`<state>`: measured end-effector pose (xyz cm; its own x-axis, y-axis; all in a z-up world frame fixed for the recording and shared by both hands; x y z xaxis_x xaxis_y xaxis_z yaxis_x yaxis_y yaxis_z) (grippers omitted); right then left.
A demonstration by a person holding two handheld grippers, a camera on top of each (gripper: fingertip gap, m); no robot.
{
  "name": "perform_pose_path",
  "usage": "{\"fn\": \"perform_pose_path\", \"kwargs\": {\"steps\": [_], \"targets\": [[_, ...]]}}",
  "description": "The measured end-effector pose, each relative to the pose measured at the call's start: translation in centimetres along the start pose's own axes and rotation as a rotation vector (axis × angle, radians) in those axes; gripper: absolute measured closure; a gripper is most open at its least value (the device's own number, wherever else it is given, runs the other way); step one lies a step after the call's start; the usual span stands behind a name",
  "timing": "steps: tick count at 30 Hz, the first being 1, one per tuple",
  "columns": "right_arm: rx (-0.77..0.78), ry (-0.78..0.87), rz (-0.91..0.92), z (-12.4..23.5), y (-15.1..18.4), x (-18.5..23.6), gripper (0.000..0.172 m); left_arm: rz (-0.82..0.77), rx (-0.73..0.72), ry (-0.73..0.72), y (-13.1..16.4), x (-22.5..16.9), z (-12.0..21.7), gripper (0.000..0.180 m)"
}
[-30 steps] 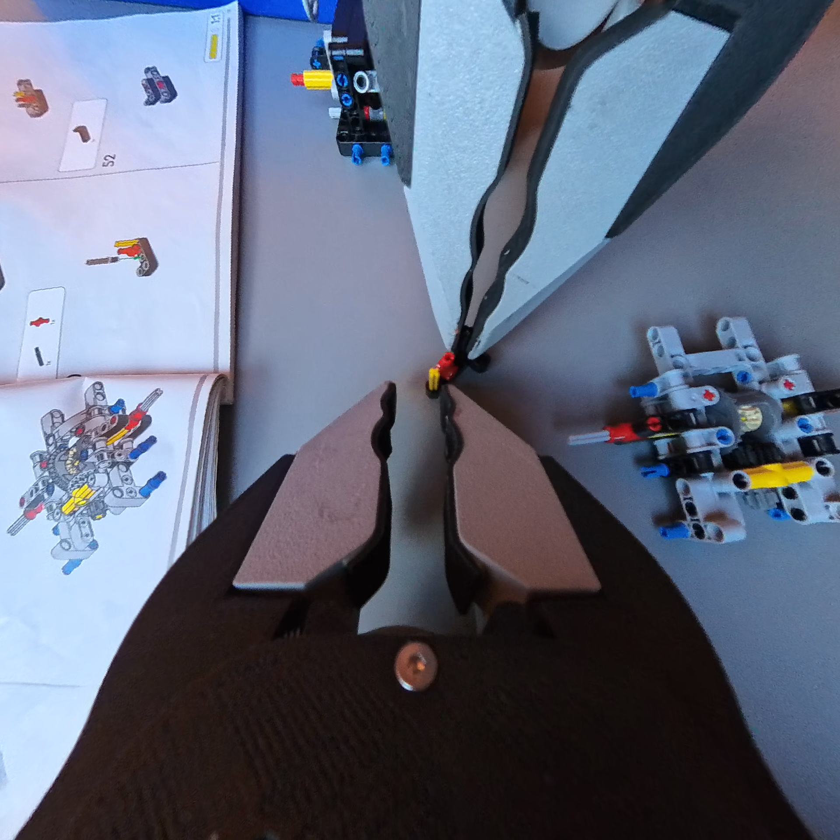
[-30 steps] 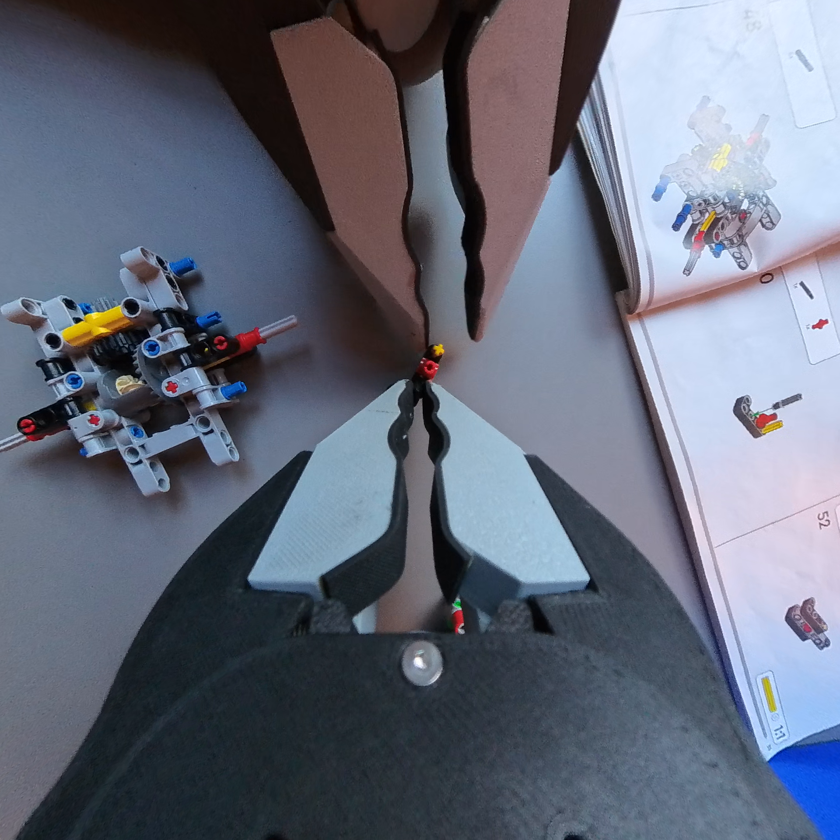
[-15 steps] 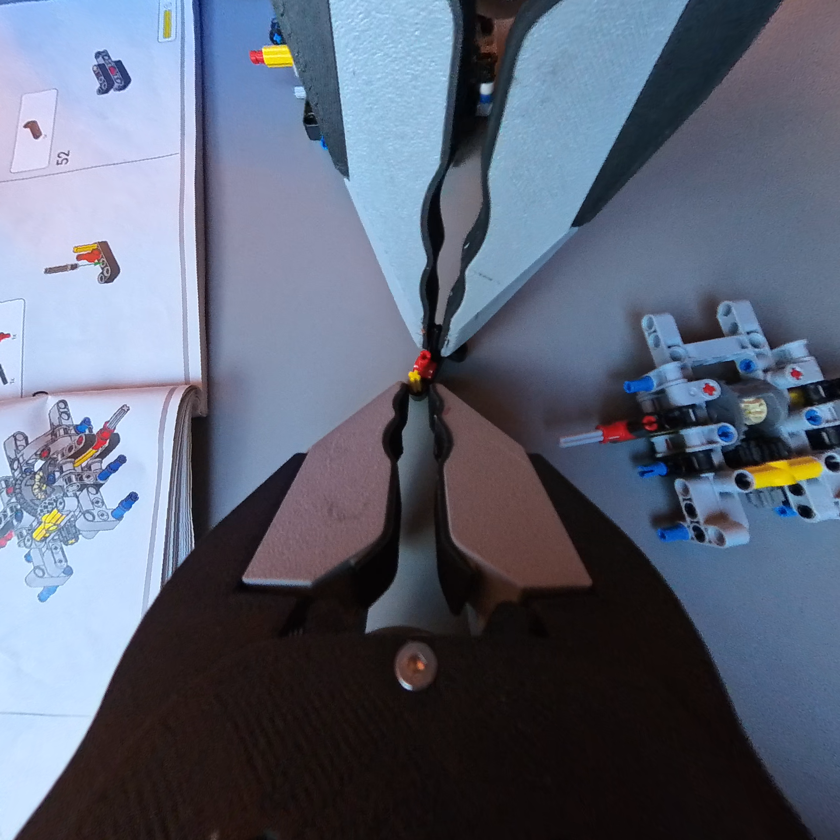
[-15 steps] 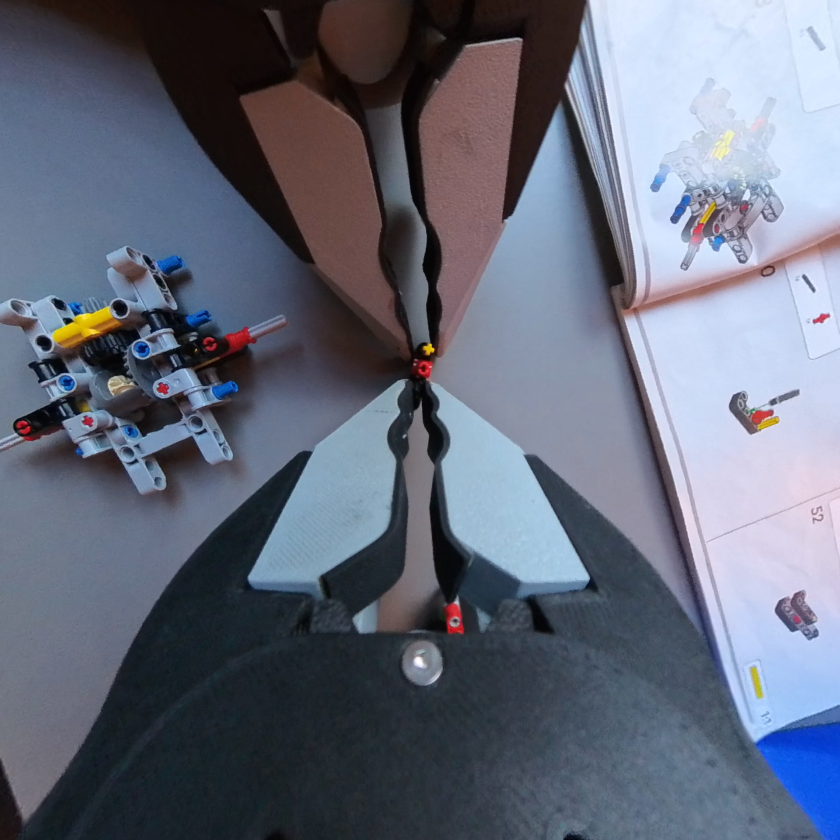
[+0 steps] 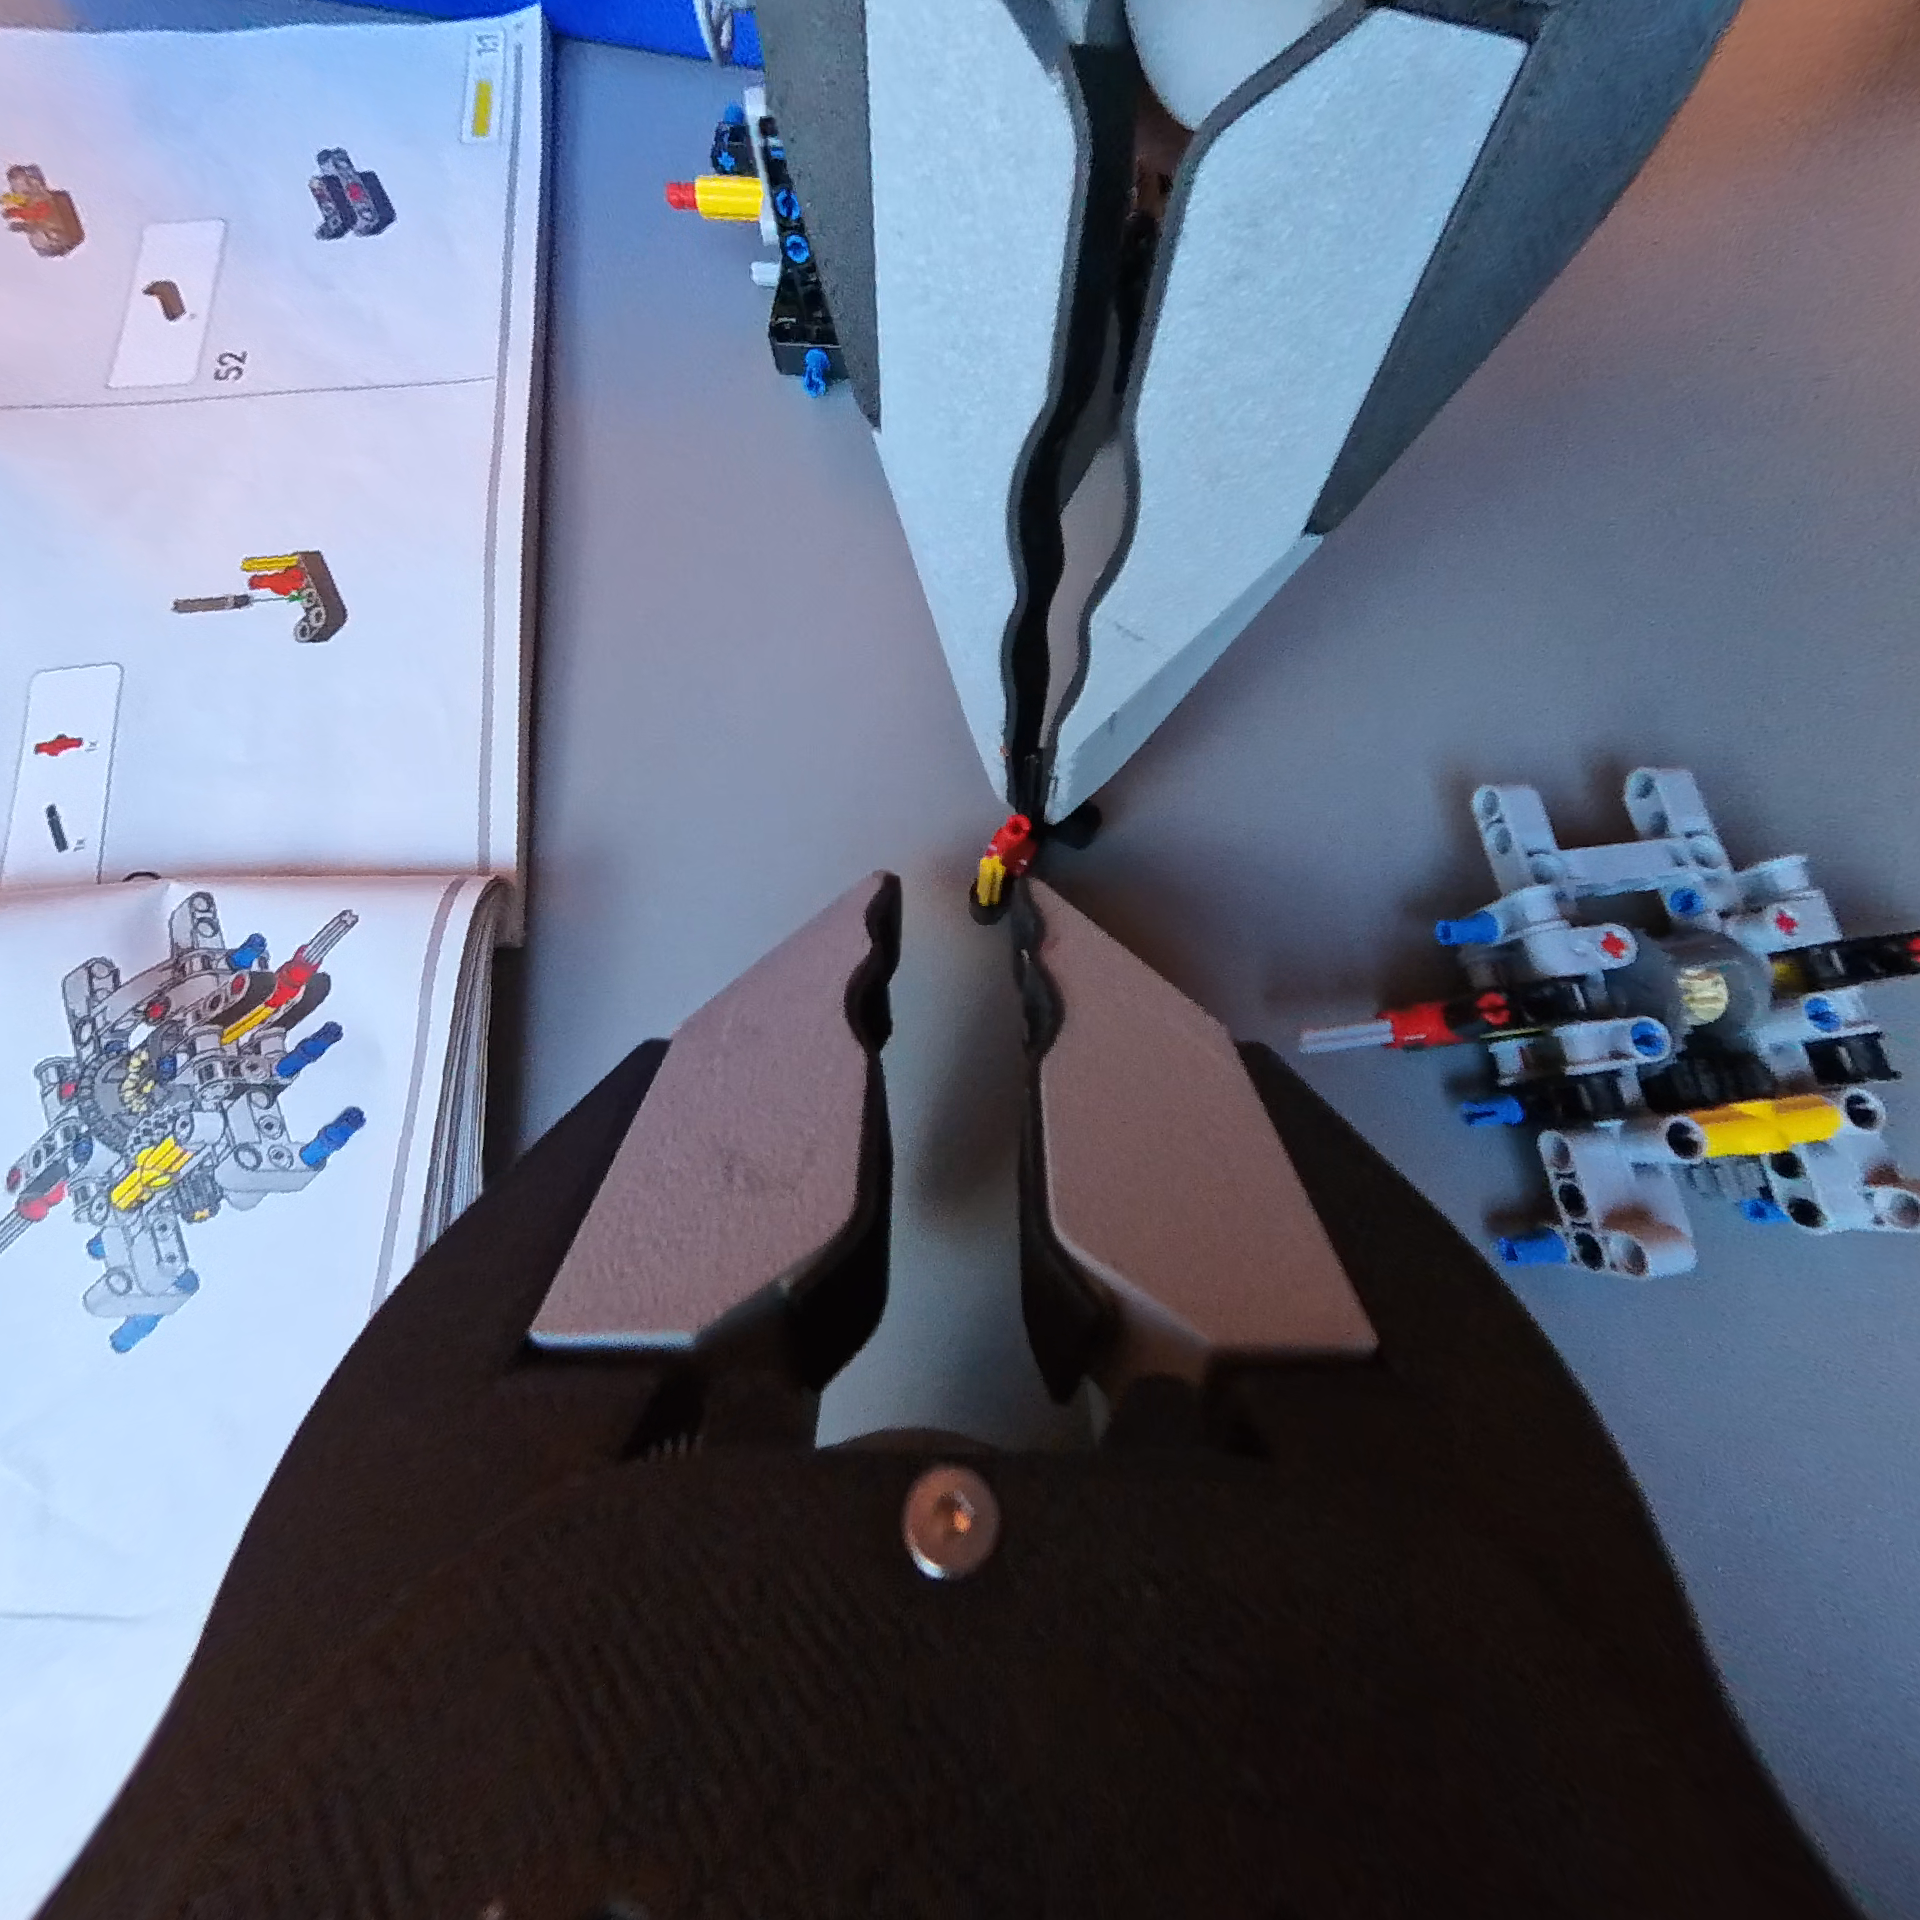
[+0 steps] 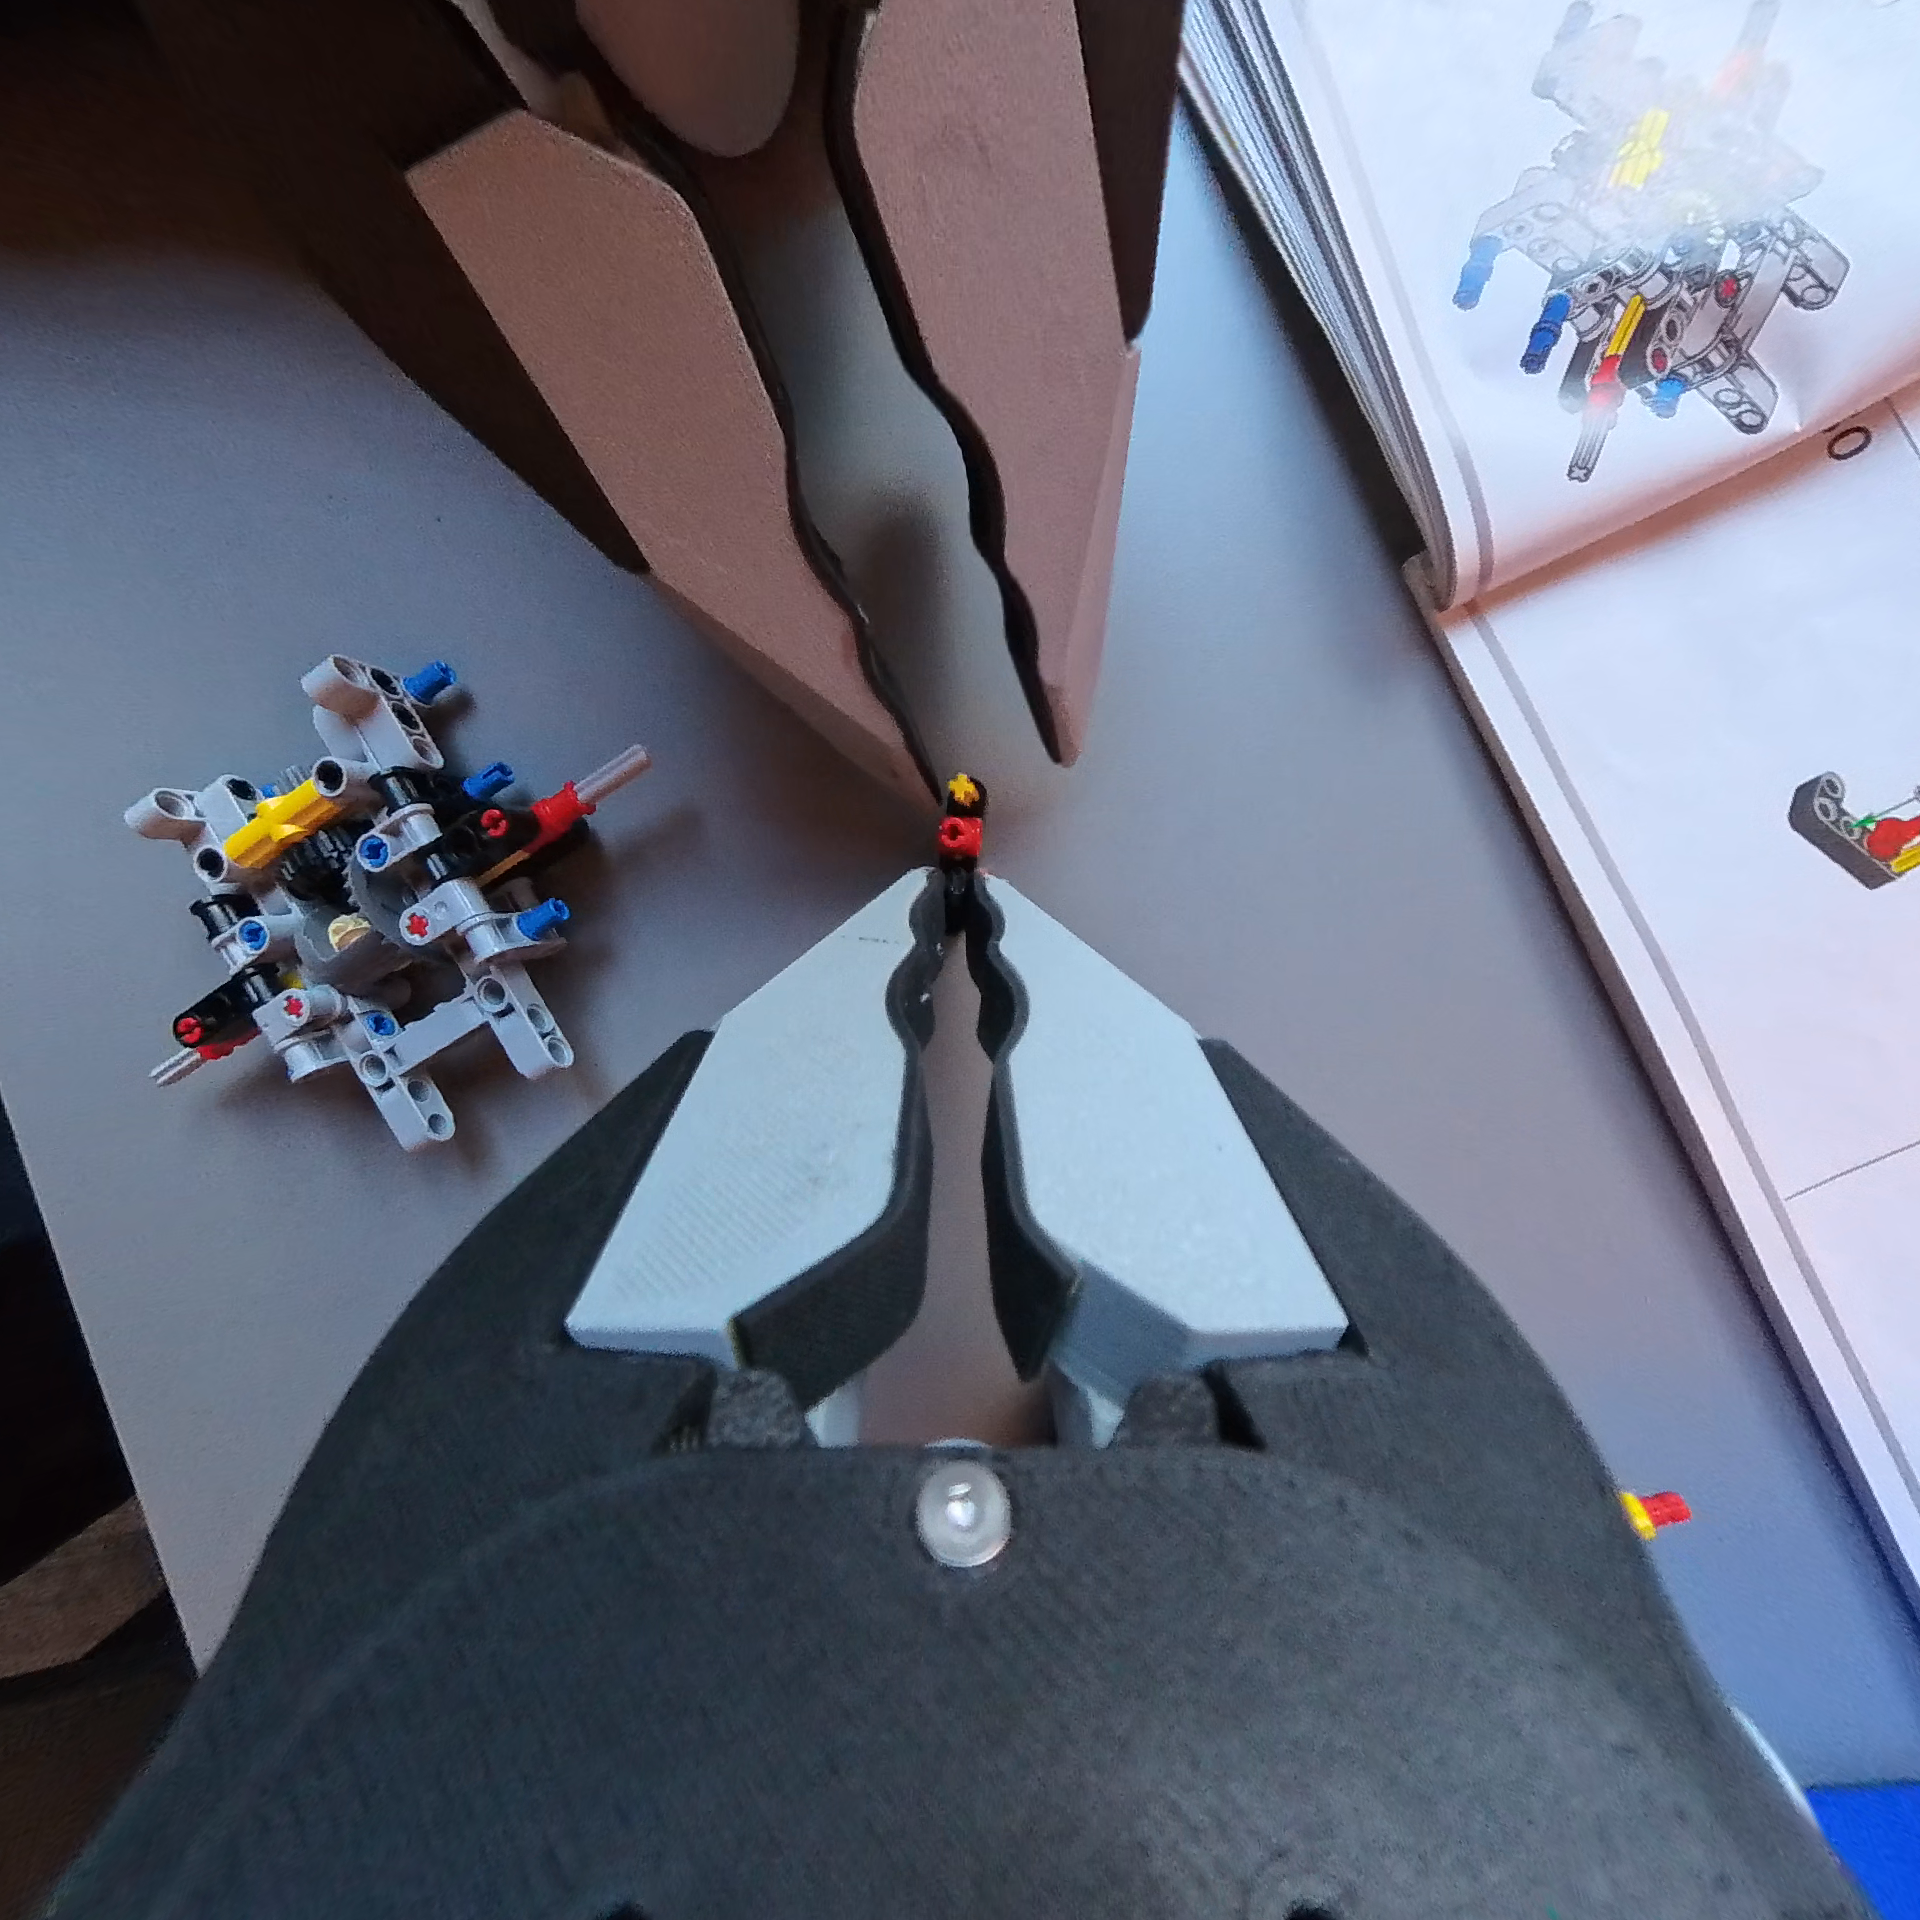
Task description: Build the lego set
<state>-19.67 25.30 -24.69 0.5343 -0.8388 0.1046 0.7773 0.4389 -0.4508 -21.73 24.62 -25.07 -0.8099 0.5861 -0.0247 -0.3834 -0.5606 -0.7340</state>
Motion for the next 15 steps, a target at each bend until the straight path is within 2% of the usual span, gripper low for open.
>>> {"fn": "perform_pose_path", "kwargs": {"steps": [4, 15], "targets": [[0.031, 0.014, 0.034, -0.01, -0.05, -0.02, 0.171, -0.063, 0.039, 0.018, 0.43, -0.71, -0.8, 0.174], [0.098, 0.103, 0.302, 0.02, 0.0, -0.01, 0.171, -0.047, 0.039, 0.038, 0.37, -0.71, -0.95, 0.174]]}}
Point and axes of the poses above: each gripper's, where its closed fingertips meet, z back along the fingers, y out of its underside, x = y × z across the jaws, the point moved 1 cm from there along z, back along the fingers, and after that the axes turned 1 degree about x, right-handed, at the moved point
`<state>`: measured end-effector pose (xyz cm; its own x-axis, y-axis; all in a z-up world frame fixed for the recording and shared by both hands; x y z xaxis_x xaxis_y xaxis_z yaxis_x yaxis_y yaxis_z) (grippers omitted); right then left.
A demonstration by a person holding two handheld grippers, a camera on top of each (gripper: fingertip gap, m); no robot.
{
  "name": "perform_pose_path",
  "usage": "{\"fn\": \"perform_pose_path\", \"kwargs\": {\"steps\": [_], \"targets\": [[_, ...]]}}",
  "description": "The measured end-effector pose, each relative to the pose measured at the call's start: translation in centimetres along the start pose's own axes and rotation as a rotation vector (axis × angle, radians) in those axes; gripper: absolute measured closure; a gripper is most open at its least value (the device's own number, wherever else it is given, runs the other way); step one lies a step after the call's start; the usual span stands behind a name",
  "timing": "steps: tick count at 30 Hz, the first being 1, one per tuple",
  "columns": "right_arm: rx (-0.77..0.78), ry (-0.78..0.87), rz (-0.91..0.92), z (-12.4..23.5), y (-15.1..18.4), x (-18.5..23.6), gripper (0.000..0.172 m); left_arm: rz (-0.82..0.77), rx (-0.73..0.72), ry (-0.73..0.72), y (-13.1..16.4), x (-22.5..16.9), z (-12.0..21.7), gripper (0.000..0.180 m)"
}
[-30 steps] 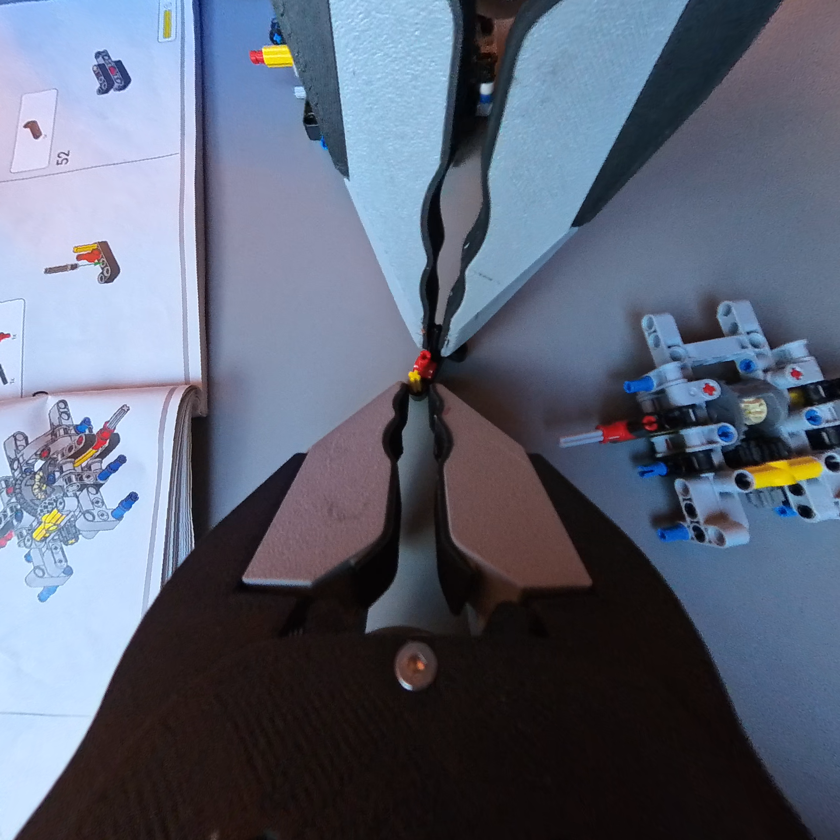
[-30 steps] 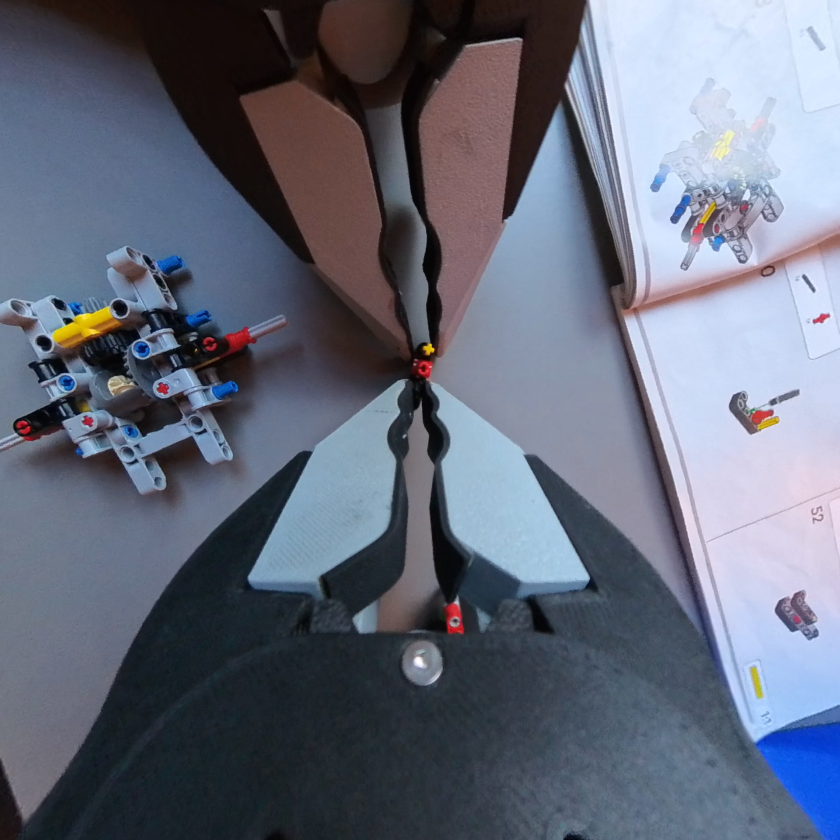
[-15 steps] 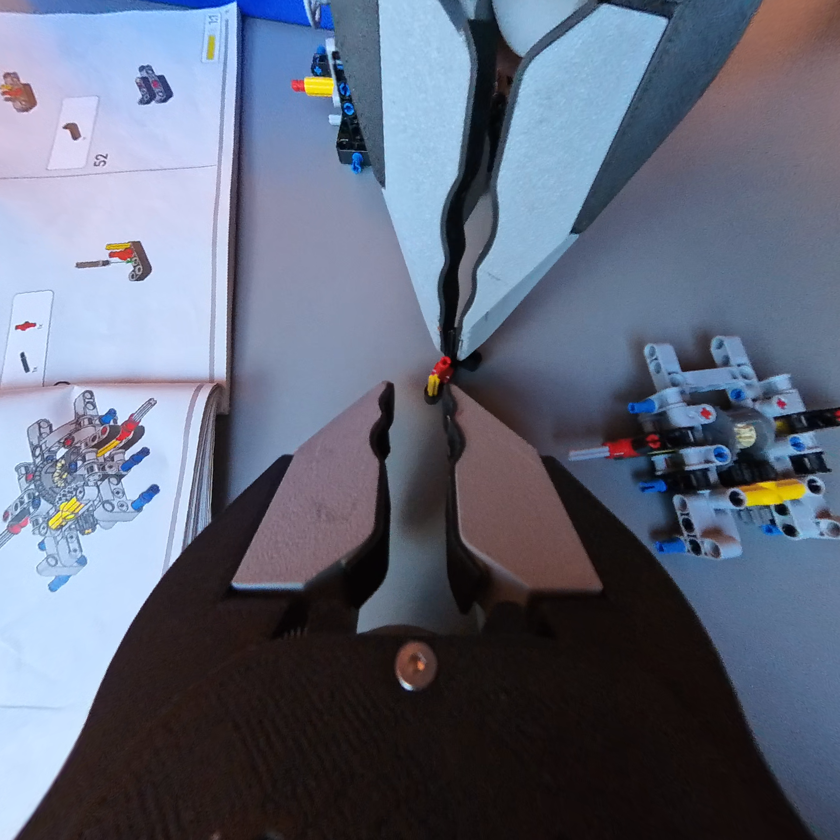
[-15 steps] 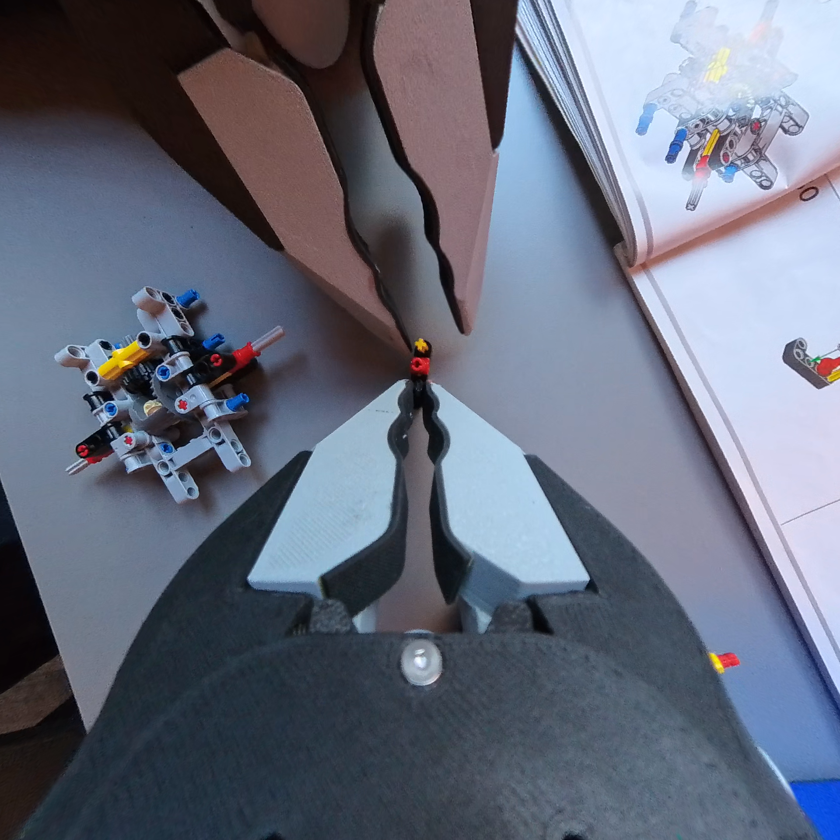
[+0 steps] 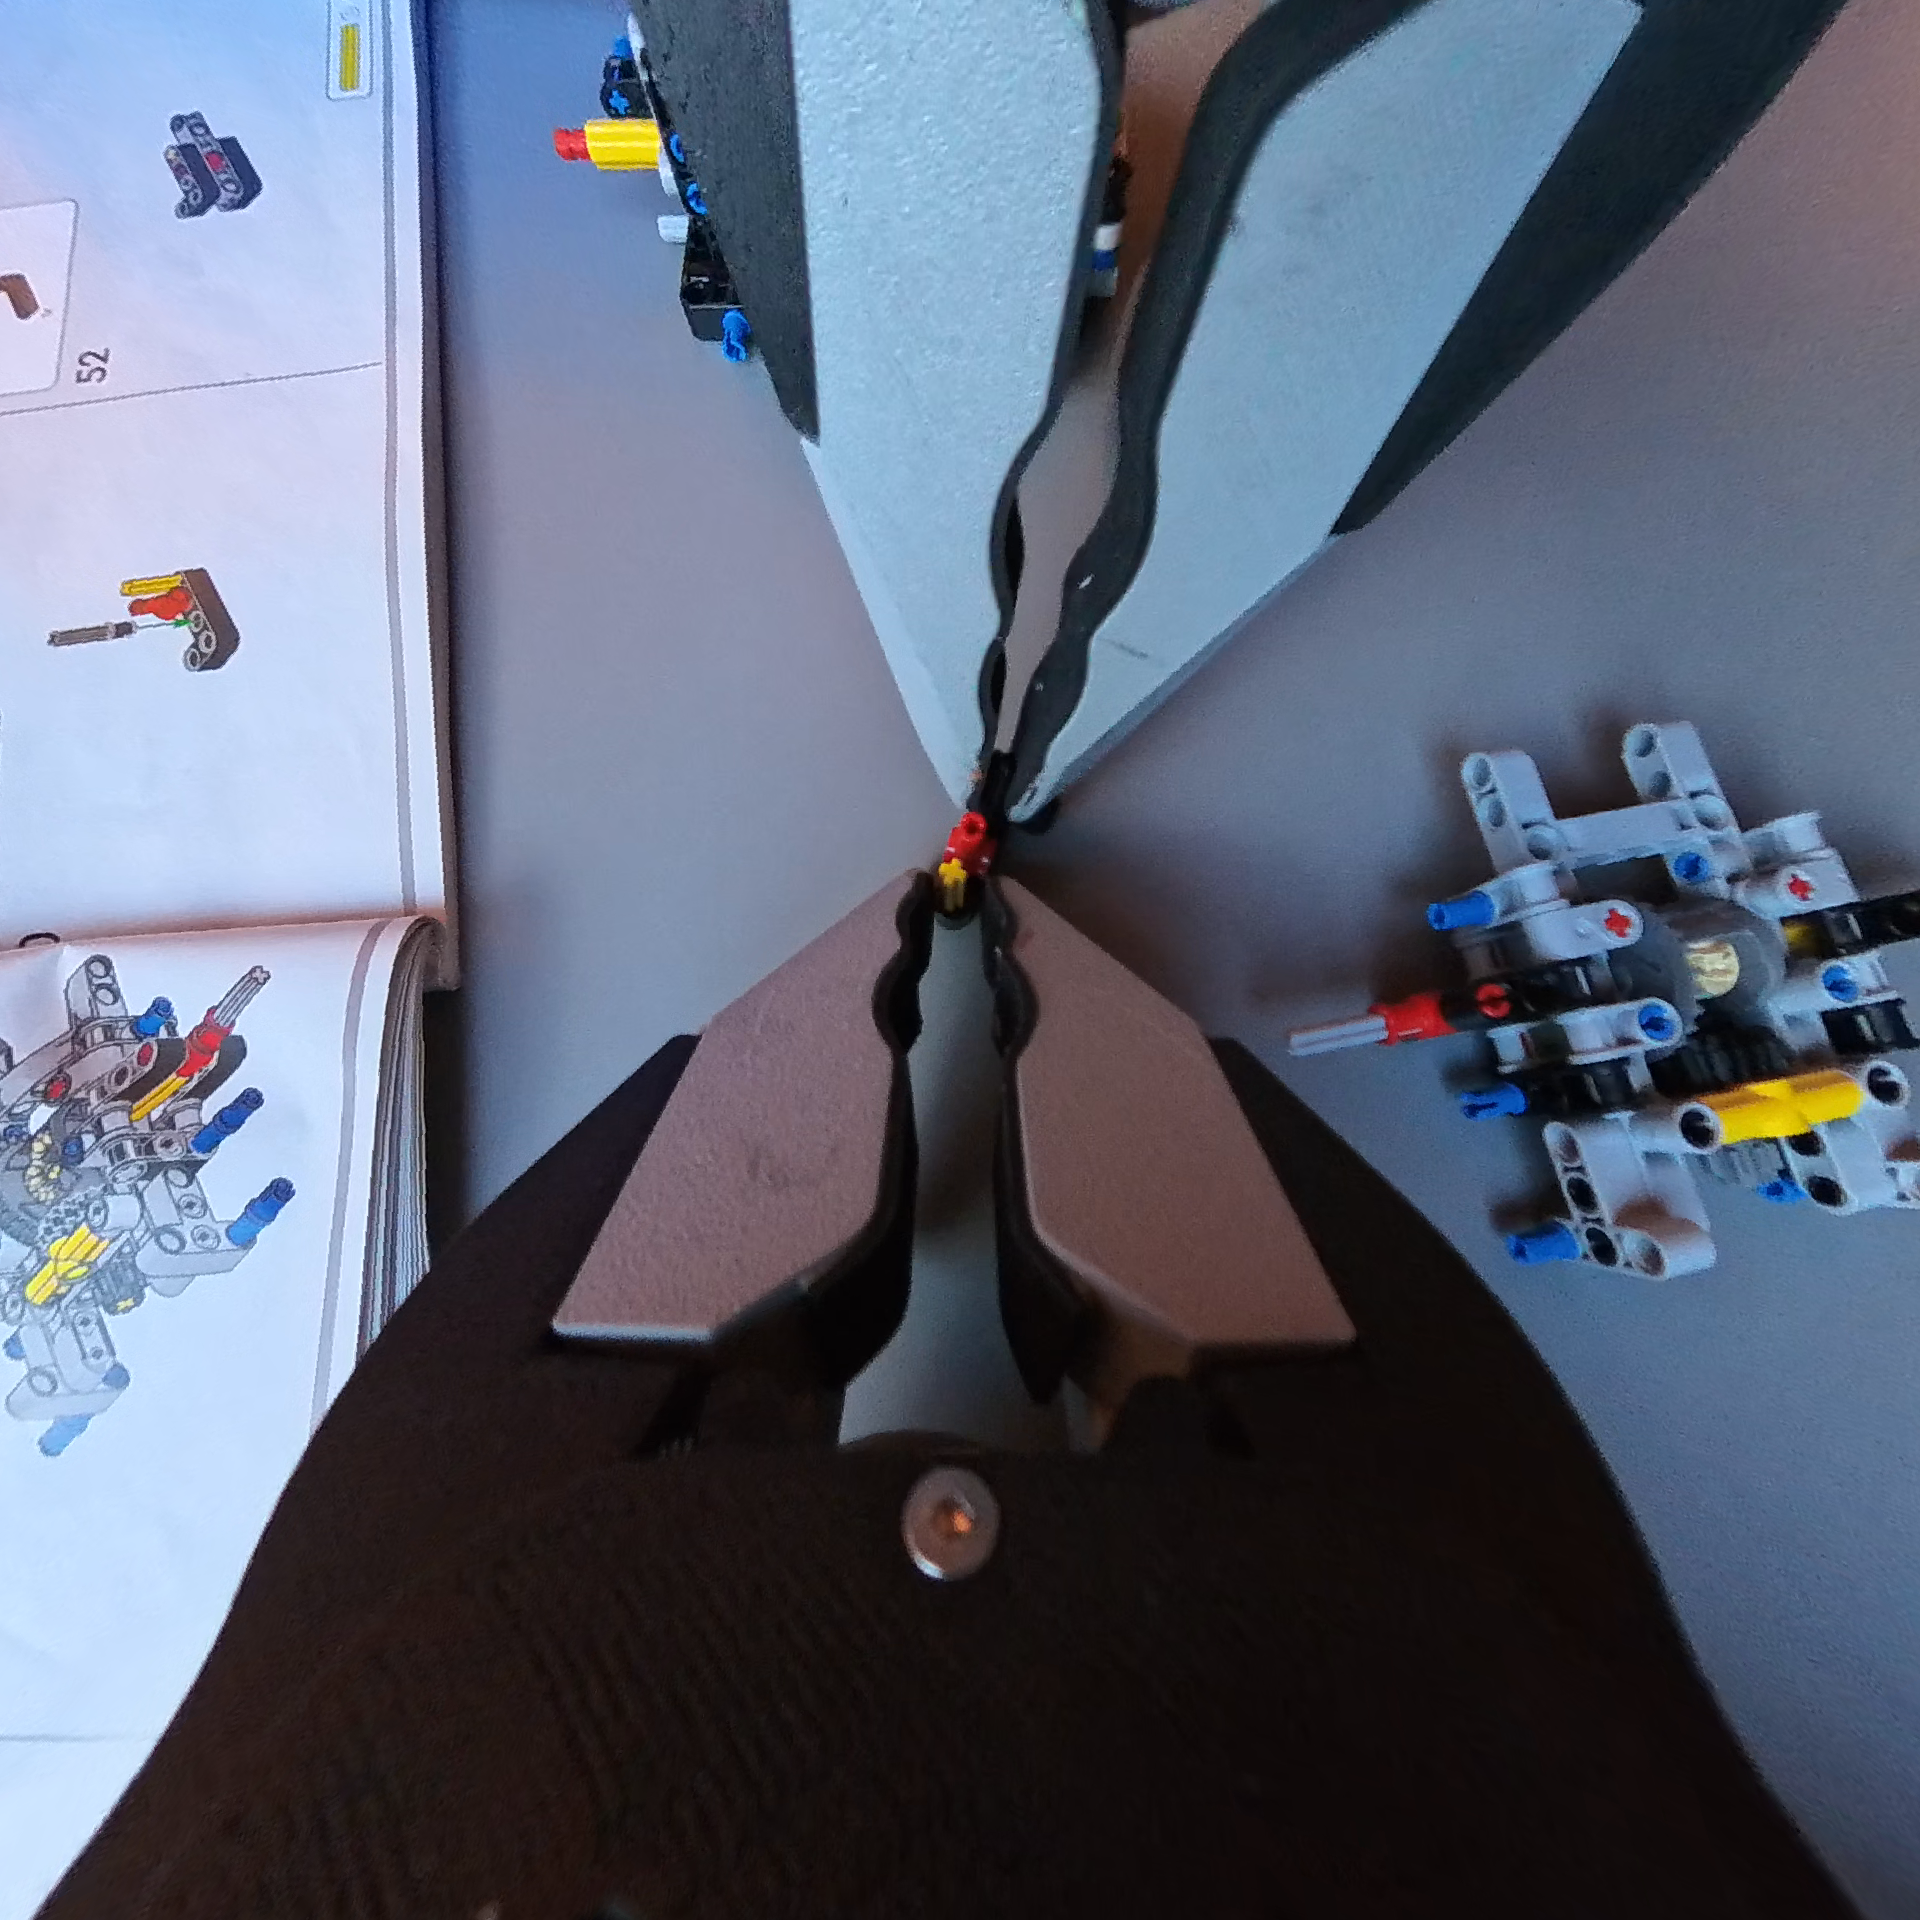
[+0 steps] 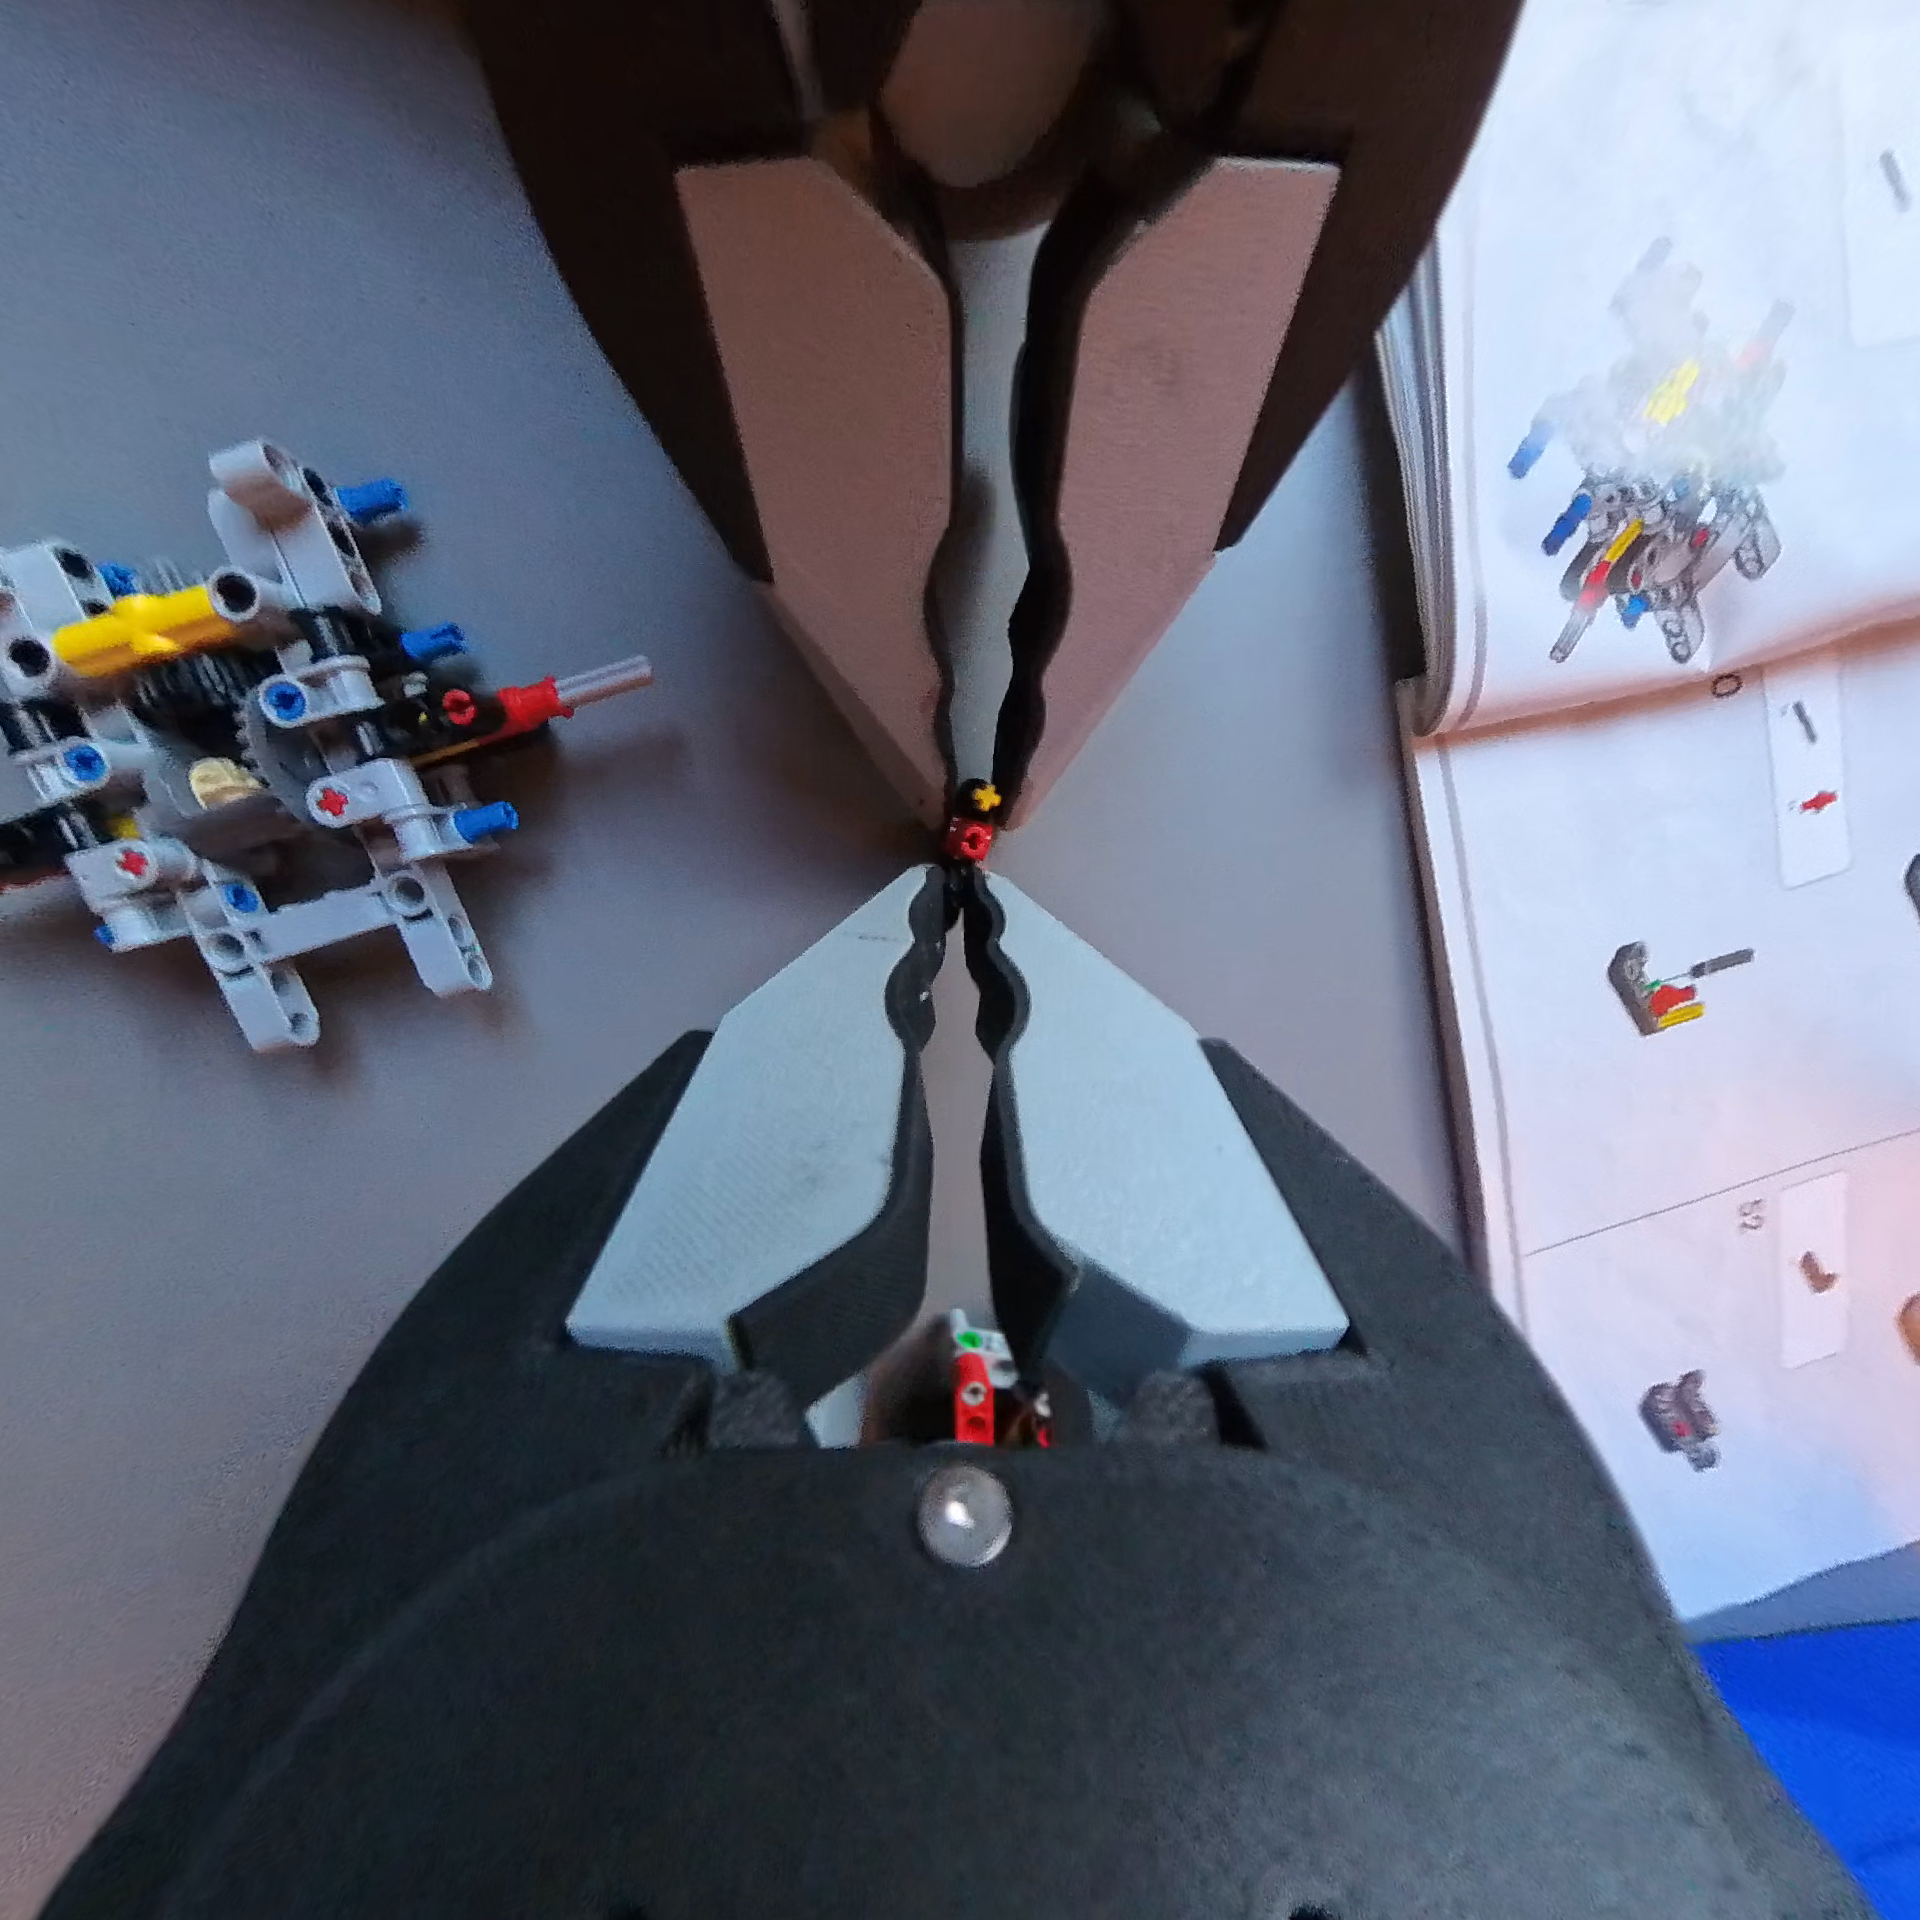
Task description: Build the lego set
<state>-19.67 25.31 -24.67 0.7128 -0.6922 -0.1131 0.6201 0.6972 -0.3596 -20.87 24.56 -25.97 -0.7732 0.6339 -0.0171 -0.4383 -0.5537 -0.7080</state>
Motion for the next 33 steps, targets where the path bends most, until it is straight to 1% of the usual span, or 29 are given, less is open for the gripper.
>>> {"fn": "perform_pose_path", "kwargs": {"steps": [4, 8, 9, 13, 16, 20, 21, 22, 25, 26, 29, 31, 33], "targets": [[0.037, 0.042, 0.13, 0.1, 0.2, 0.0, 0.171, 0.007, -0.002, -0.003, -0.1, 0.0, -0.2, 0.174], [0.075, 0.141, 0.285, 0.1, 0.3, 0.1, 0.171, 0.019, -0.003, -0.004, -0.2, 0.0, -0.2, 0.175], [0.079, 0.135, 0.276, 0.0, 0.3, 0.0, 0.171, 0.023, -0.003, -0.003, -0.2, 0.0, -0.2, 0.175], [0.016, 0.025, 0.04, -0.1, 0.2, -0.3, 0.171, 0.033, -0.003, -0.005, -0.2, 0.0, -0.2, 0.175], [0.008, -0.027, -0.07, -0.2, 0.1, -0.3, 0.17, 0.034, -0.002, -0.011, -0.2, 0.0, -0.2, 0.175], [-0.052, -0.143, -0.27, -0.5, 0.4, -0.3, 0.172, 0.035, -0.002, -0.014, -0.2, 0.0, -0.2, 0.175], [-0.065, -0.152, -0.286, -0.5, 0.5, -0.3, 0.17, 0.037, -0.002, -0.013, -0.2, 0.0, -0.2, 0.175], [-0.072, -0.137, -0.259, -0.5, 0.6, -0.3, 0.17, 0.039, -0.003, -0.011, -0.2, 0.0, -0.2, 0.175], [-0.037, -0.044, -0.047, -0.5, 0.5, -0.2, 0.17, 0.039, -0.003, -0.011, -0.2, 0.1, -0.3, 0.175], [-0.038, -0.047, -0.028, -0.5, 0.4, -0.2, 0.17, 0.041, -0.003, -0.01, -0.2, 0.1, -0.2, 0.175], [-0.074, -0.119, -0.097, -0.4, 0.5, -0.2, 0.171, 0.038, -0.005, -0.012, -0.2, 0.1, -0.3, 0.175], [-0.098, -0.113, -0.13, 0.0, 0.5, -0.3, 0.171, 0.035, -0.005, -0.014, -0.3, 0.1, -0.3, 0.175], [-0.201, -0.077, -0.157, 1.0, -0.2, -0.4, 0.169, 0.039, -0.006, -0.011, -0.3, 0.1, -0.3, 0.175]]}}
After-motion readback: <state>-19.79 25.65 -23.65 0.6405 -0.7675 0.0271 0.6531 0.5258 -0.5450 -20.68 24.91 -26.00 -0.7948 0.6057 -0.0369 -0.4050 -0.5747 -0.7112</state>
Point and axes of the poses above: each gripper's, where its closed fingertips meet, z back along the fingers, y out of its underside, x = y × z across the jaws, the point moved 1 cm from there along z, back along the fingers, and after that the axes turned 1 degree about x, right-handed, at the moved point
